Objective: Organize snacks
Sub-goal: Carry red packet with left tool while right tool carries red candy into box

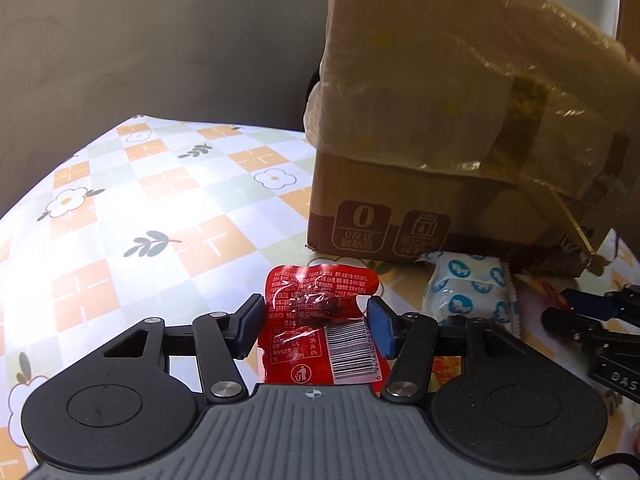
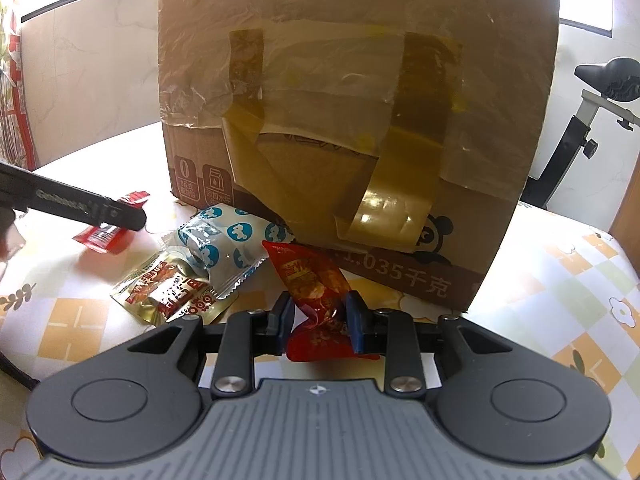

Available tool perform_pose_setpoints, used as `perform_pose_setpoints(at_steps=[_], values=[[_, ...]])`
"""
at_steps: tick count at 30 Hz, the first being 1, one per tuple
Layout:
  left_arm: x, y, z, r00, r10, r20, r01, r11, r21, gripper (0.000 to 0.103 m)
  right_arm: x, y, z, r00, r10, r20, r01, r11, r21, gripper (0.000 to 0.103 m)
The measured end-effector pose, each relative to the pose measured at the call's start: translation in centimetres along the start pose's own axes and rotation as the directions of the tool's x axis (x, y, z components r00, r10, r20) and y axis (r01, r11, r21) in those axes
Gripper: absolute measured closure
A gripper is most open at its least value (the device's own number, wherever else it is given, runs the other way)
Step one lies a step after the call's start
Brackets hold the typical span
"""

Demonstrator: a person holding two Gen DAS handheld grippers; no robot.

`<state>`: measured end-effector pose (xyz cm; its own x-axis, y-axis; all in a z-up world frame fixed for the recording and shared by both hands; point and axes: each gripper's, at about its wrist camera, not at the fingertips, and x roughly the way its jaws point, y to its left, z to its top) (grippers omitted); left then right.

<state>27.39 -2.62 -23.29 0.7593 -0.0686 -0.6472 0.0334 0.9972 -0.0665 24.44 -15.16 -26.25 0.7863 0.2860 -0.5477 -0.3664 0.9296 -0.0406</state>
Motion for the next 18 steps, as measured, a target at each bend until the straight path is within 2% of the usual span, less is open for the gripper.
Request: perform_pose_setpoints(at_steps=[13, 18], values=[[-1.8, 0.5, -1.2, 0.999, -0.047, 0.02, 0.047, 0.999, 0.025, 0.044, -0.3, 0.0, -0.1, 1.0, 0.009, 0.009, -0.009, 1.0, -0.012, 0.073], [-4.3, 0.5, -0.9, 0.997, -0.063, 0.054, 0.061, 0.998, 0.035, 0.044, -1.0, 0.8, -0.1, 1.0, 0.013, 0.01, -0.013, 0.999, -0.049, 0.073]])
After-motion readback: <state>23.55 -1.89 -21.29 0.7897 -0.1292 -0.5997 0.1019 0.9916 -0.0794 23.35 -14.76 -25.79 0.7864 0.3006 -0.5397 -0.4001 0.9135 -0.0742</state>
